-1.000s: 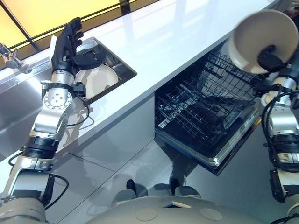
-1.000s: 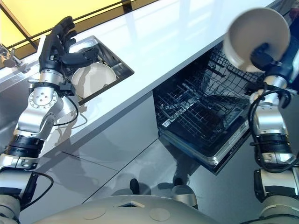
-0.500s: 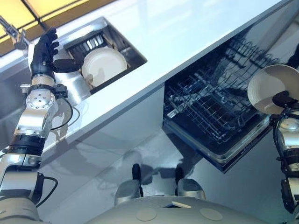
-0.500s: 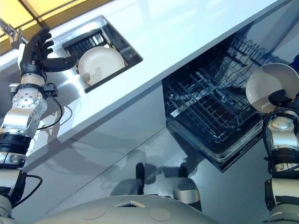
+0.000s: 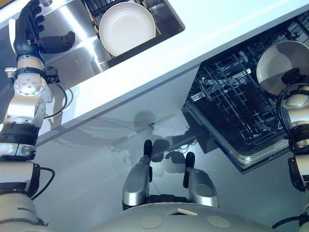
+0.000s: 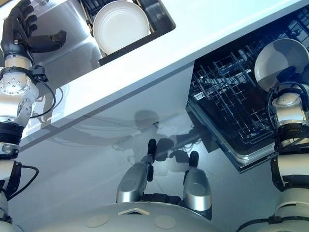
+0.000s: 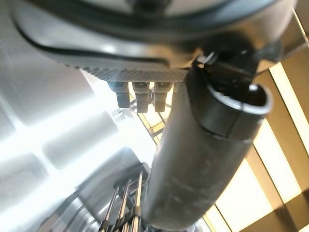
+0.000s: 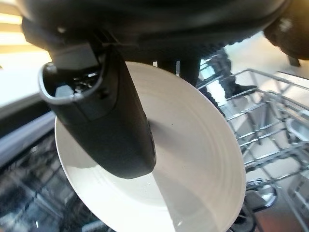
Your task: Pick up plates and place into dishwasher.
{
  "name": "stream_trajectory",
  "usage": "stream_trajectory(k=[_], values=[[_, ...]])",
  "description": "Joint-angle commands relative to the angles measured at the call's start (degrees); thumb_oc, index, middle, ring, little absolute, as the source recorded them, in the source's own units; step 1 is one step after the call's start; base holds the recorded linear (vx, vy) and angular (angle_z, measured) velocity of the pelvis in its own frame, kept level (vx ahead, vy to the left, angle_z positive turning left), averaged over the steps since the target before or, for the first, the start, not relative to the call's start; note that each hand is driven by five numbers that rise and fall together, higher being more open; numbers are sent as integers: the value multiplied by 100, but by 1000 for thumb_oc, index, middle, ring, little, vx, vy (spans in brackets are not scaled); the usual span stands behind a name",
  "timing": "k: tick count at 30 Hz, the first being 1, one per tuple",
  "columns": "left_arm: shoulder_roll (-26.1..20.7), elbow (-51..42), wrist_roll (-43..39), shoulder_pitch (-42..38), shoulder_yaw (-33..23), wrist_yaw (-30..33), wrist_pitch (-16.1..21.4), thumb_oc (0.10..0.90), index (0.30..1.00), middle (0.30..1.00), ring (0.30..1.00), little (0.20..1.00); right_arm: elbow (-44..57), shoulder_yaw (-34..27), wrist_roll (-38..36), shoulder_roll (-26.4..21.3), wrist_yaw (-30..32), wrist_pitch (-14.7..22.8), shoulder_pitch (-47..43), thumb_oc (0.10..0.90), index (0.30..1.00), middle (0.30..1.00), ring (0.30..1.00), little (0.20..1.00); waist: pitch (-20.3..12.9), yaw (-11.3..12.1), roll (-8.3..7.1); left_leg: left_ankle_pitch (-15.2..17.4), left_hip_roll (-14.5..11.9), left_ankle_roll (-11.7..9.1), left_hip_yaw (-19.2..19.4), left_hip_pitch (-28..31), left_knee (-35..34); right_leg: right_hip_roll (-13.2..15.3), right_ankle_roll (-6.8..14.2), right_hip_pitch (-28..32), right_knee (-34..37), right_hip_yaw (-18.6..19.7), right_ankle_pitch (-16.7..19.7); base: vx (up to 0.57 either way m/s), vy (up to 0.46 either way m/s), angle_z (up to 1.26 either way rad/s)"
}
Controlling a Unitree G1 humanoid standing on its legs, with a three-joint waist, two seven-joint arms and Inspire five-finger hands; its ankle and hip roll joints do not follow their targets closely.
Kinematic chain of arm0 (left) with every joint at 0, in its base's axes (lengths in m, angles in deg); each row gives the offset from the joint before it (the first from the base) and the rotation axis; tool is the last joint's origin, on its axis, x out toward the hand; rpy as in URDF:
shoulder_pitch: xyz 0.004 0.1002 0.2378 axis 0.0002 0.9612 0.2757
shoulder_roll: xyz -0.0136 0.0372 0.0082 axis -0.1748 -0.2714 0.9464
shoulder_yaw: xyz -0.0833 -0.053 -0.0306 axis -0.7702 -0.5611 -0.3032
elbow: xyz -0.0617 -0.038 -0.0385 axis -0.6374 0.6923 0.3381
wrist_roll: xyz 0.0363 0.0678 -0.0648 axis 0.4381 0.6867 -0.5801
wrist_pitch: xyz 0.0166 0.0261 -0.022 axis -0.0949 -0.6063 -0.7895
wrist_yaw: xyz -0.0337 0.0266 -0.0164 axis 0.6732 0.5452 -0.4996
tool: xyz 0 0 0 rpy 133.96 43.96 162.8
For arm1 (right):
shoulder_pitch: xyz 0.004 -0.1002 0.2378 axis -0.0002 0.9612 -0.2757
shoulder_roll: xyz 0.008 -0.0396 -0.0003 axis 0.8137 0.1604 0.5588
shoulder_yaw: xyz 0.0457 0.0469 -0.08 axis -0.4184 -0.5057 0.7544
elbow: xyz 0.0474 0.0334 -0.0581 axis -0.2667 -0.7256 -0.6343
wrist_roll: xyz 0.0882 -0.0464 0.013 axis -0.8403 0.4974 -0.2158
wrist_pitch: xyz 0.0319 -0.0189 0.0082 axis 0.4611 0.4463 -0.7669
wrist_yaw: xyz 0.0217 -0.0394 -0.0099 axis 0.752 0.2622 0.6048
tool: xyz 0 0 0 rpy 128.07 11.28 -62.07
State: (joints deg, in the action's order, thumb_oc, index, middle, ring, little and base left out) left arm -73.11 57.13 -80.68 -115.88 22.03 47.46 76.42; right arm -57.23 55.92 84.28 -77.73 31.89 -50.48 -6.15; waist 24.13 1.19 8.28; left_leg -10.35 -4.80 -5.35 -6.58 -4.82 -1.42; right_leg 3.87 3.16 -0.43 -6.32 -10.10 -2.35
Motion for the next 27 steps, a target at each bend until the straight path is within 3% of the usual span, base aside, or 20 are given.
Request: stream_trajectory(k=[1,8,9,10,11,21,27], values=[[-693,-206,-124,-750,-126,206,720,800,900,900,900,900,137,621,780,-825,-7,-98,-537,100,300,300,300,200,-375,-41,-218,683,282,-13,140,-264,706,-232,-386,-308,-666,65,-603,15,-16,12],[-863,-389,-281,-991,9,187,620,800,900,900,900,900,-36,1107,1356,-599,-426,-292,-398,100,300,300,300,200,-339,9,-305,708,339,76,130,-258,669,-252,-385,-333,-588,91,-547,1,-17,10],[-866,-389,-303,-1023,24,184,628,800,900,900,900,900,-34,1141,1421,-560,-459,-315,-356,193,380,380,380,293,-340,10,-321,715,346,85,134,-255,666,-254,-379,-330,-570,98,-536,-3,-12,9],[-864,-403,-298,-1063,46,184,626,800,900,900,900,900,-12,1188,1401,-512,-492,-318,-302,635,759,759,759,735,-341,16,-343,716,353,98,133,-240,651,-265,-375,-312,-537,113,-518,2,-15,12],[-868,-424,-304,-1087,53,171,608,800,900,900,900,900,-16,1189,1346,-472,-457,-285,-252,800,900,900,900,900,-340,16,-358,725,355,109,136,-224,644,-272,-374,-298,-525,122,-513,4,-13,9],[-797,-490,-196,-1180,96,74,516,800,900,900,900,900,331,973,979,-293,-88,5,27,800,900,900,900,900,-342,-26,-443,753,381,169,194,-110,559,-310,-339,-220,-420,205,-444,1,0,1],[-729,-649,-60,-925,-102,55,457,800,900,900,900,900,1186,377,161,-165,493,181,423,800,900,900,900,900,-402,-125,-496,790,382,193,308,20,469,-330,-303,-164,-334,266,-395,-13,30,-1]])
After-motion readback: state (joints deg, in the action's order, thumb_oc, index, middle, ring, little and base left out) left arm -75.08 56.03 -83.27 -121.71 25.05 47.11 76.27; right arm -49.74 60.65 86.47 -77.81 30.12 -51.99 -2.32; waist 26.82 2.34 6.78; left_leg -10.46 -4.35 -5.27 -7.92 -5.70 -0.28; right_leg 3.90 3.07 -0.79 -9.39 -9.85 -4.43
